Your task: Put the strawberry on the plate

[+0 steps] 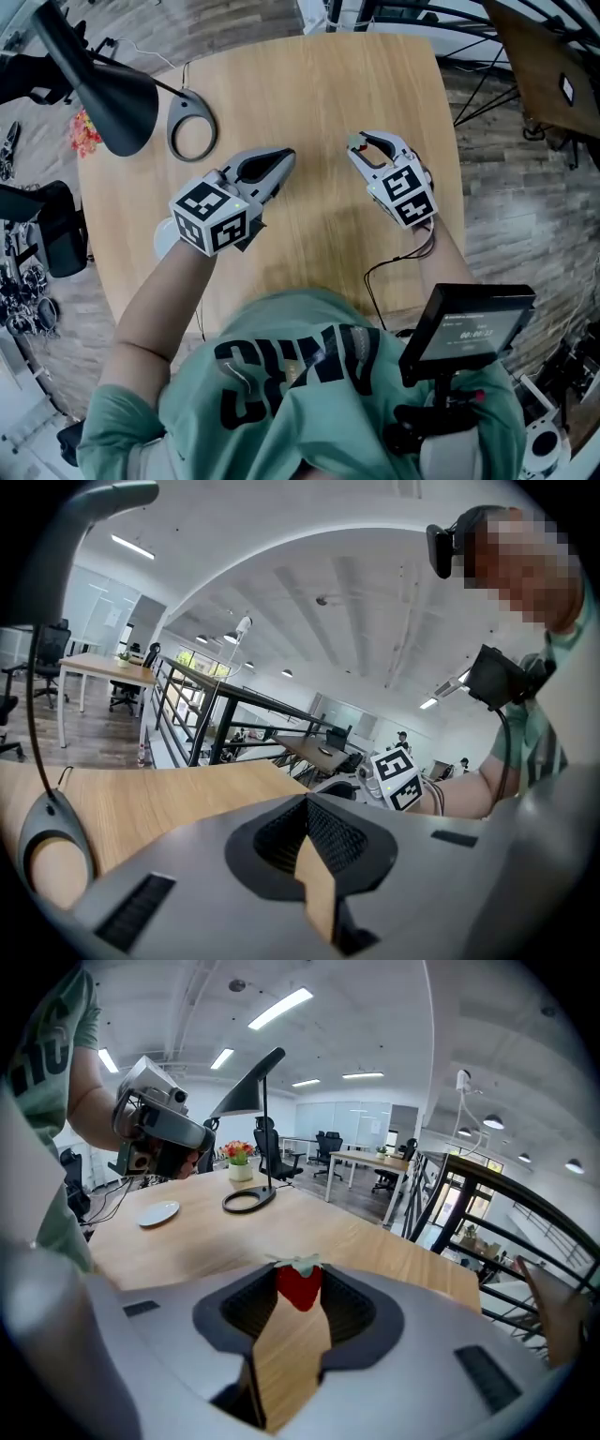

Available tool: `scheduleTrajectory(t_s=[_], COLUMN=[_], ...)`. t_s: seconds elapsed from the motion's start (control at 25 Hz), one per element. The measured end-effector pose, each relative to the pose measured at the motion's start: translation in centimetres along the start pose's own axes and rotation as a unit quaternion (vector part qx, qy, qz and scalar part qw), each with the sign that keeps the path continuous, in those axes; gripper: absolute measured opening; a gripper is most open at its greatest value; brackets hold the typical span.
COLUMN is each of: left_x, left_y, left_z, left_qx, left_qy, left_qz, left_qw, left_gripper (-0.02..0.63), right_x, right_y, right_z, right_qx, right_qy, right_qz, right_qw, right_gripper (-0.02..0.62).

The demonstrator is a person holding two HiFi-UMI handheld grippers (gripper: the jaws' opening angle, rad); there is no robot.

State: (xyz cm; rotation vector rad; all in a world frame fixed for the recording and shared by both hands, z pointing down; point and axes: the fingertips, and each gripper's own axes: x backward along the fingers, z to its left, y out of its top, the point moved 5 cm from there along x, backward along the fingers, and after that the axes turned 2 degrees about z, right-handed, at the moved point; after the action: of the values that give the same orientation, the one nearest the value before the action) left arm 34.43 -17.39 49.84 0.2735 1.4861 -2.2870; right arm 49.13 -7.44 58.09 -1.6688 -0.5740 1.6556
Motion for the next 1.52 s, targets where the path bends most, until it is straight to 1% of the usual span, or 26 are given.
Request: scheduleTrajectory(t_s=[0.28, 0.52, 0.64, 0.76, 1.0, 1.24, 1.4, 1.52], left_x=[-0.6, -1.3, -1.3, -1.0, 0.0, 3.3, 6.3, 9.1], left_y=[0.9, 1.0, 0.9, 1.3, 0.7, -0.7, -1.8, -2.4], left_z=[-5.7, -11.3, -14.3, -16.9, -20.6, -22.1, -23.0, -22.8], left_qx=[-0.025, -0.041, -0.044, -0.041, -0.027, -0.007, -0.001, -0.006], left_qy=[-0.014, -0.018, -0.017, -0.01, 0.02, 0.055, 0.062, 0.066], left_qz=[-0.002, -0.002, -0.006, -0.019, -0.052, -0.075, -0.076, -0.08], left_qw=[0.9996, 0.999, 0.9989, 0.9989, 0.9981, 0.9956, 0.9951, 0.9946], left_gripper=[0.002, 0.002, 0.002, 0.002, 0.002, 0.002, 0.002, 0.002], right_x=[6.3, 11.2, 13.9, 16.3, 19.6, 20.9, 21.7, 21.9], right_y=[-2.1, -3.8, -3.8, -2.9, -1.8, 0.3, 1.5, 2.6], right_z=[-0.3, 0.1, 0.6, 0.9, 2.1, 4.1, 6.3, 8.3], right_qx=[-0.015, -0.015, -0.01, 0.003, 0.047, 0.075, 0.068, 0.07], right_qy=[-0.036, -0.042, -0.036, -0.025, 0.01, 0.036, 0.046, 0.047], right_qz=[-0.016, -0.019, -0.023, -0.025, -0.035, -0.053, -0.057, -0.061], right_qw=[0.999, 0.999, 0.999, 0.999, 0.998, 0.995, 0.995, 0.995], right_gripper=[0.147, 0.147, 0.147, 0.147, 0.147, 0.147, 0.147, 0.147])
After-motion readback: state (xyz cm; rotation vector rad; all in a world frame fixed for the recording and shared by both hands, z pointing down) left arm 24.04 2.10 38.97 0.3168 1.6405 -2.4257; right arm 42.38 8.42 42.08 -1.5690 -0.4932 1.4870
